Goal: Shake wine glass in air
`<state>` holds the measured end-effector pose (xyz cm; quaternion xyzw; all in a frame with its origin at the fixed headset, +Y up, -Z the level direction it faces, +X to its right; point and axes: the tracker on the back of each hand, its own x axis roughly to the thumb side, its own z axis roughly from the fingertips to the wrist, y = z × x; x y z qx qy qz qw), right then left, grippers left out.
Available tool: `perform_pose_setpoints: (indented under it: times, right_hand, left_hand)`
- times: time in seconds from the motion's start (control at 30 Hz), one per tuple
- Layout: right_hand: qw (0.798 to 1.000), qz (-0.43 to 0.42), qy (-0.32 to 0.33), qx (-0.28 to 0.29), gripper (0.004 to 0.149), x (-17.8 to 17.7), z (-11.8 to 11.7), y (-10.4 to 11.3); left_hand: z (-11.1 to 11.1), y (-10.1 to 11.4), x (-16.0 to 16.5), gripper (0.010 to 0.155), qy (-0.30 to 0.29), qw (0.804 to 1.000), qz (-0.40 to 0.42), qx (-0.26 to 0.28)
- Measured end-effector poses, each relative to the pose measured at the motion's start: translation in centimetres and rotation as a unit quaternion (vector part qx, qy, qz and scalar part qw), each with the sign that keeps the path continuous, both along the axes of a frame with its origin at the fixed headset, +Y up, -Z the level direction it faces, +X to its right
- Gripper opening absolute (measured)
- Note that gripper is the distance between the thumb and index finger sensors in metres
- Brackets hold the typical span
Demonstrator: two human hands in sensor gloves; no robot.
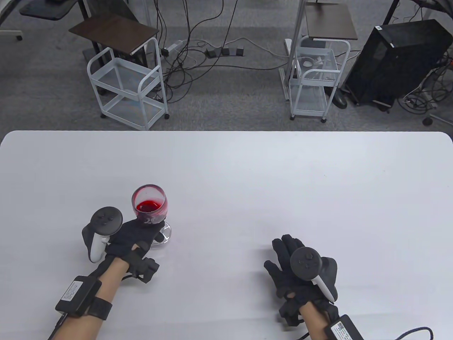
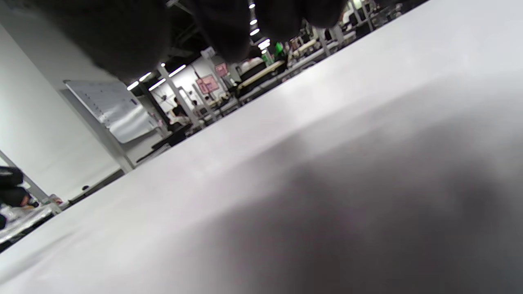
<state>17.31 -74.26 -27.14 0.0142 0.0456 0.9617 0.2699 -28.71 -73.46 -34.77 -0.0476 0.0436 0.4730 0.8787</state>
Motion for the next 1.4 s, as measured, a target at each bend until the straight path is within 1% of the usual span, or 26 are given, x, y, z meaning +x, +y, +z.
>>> perform_pose_setpoints:
  times: [0.03,0.1,0.13,0.2,0.27,0.3,0.33,0.37,0.43,0.47,0.5,0.57,0.6,0.67,0.7,0.73,0.77,0.8,0.83,0.9,1.0,1.07,1.17,1.27,1.37,1.4]
  right_hand:
    - [1.000,0.000,-0.001,0.001,0.070,0.0,0.0,0.0]
    - [1.000,0.000,-0.003,0.012,0.070,0.1,0.2,0.3]
    - [1.000,0.000,-0.002,0.017,0.070,0.1,0.3,0.4]
    - [1.000,0.000,-0.002,0.020,0.070,0.0,0.2,0.4]
    - [1.000,0.005,-0.001,0.017,0.070,0.0,0.2,0.4]
    - [1.000,0.007,0.000,0.021,0.070,0.0,0.3,0.5]
    - [1.000,0.007,0.001,0.024,0.070,-0.1,0.4,0.5]
    - [1.000,0.007,0.001,0.024,0.070,-0.1,0.4,0.5]
    - [1.000,0.006,0.001,0.020,0.070,-0.1,0.3,0.4]
    - [1.000,0.006,0.001,0.019,0.070,-0.1,0.3,0.4]
    - [1.000,0.006,0.000,0.021,0.070,0.0,0.3,0.4]
    - [1.000,0.004,-0.001,0.026,0.070,0.0,0.4,0.5]
    - [1.000,0.002,0.000,0.025,0.070,0.1,0.4,0.5]
    - [1.000,0.002,0.000,0.020,0.070,0.0,0.2,0.4]
    - [1.000,0.004,0.001,0.019,0.070,0.0,0.3,0.4]
    - [1.000,0.006,0.001,0.020,0.070,0.0,0.3,0.4]
    - [1.000,0.006,0.003,0.024,0.070,0.0,0.4,0.5]
    - [1.000,0.006,0.003,0.024,0.070,0.0,0.4,0.5]
    - [1.000,0.004,0.003,0.022,0.070,0.0,0.3,0.4]
    - [1.000,0.006,0.000,0.013,0.070,-0.1,0.1,0.2]
    - [1.000,0.007,0.001,0.020,0.070,0.0,0.4,0.4]
    - [1.000,0.004,0.002,0.022,0.070,0.0,0.4,0.5]
    - [1.000,0.002,0.000,0.015,0.070,0.0,0.2,0.3]
    - [1.000,0.005,0.005,0.017,0.070,-0.1,0.3,0.4]
    - [1.000,0.004,0.003,0.013,0.070,-0.1,0.2,0.3]
    - [1.000,0.004,0.002,0.012,0.070,0.0,0.2,0.3]
  left_hand:
    - [0.0,-0.1,-0.1,0.045,0.003,1.000,0.014,-0.002]
    - [0.4,-0.3,0.3,0.045,-0.012,0.999,0.034,-0.002]
    - [0.4,-0.3,0.5,0.045,-0.022,0.999,0.023,-0.003]
    - [0.2,-0.2,0.2,0.045,-0.004,1.000,-0.007,0.000]
    - [0.2,-0.2,0.0,0.045,0.005,1.000,0.025,-0.001]
    - [0.4,-0.3,0.2,0.045,0.000,0.999,0.035,-0.001]
    - [0.5,-0.2,0.5,0.045,-0.011,0.999,0.034,0.000]
    - [0.4,-0.2,0.6,0.045,-0.020,1.000,0.013,-0.004]
    - [0.1,0.0,0.1,0.045,0.002,1.000,-0.009,-0.004]
    - [0.0,0.0,-0.2,0.045,0.012,1.000,0.006,-0.004]
    - [0.1,-0.1,-0.2,0.045,0.011,1.000,0.026,-0.004]
    - [0.4,-0.2,0.2,0.045,-0.005,0.999,0.035,-0.003]
    - [0.4,-0.2,0.2,0.045,-0.012,1.000,0.017,-0.006]
    - [0.2,-0.1,-0.3,0.045,0.012,1.000,-0.003,-0.004]
    - [0.2,-0.1,-0.4,0.046,0.016,1.000,0.007,-0.003]
    - [0.3,-0.3,-0.4,0.045,0.013,0.999,0.036,-0.003]
    - [0.6,-0.3,0.0,0.046,0.000,0.999,0.054,-0.004]
    - [0.6,-0.4,0.2,0.046,-0.013,0.999,0.052,-0.007]
    - [0.6,-0.3,0.1,0.045,-0.011,1.000,0.027,-0.009]
    - [0.3,-0.2,-0.5,0.046,0.010,1.000,0.012,-0.006]
    - [0.5,-0.3,-0.5,0.045,0.005,0.999,0.048,-0.007]
    - [0.5,-0.3,-0.5,0.045,-0.004,0.999,0.038,-0.010]
    - [0.3,-0.2,-0.9,0.046,0.019,0.999,0.049,-0.009]
    - [0.5,-0.4,-0.3,0.045,-0.009,0.998,0.057,-0.014]
    - [0.2,-0.3,-0.7,0.046,0.016,0.999,0.038,-0.012]
    - [0.3,-0.3,-0.7,0.046,0.013,0.999,0.041,-0.013]
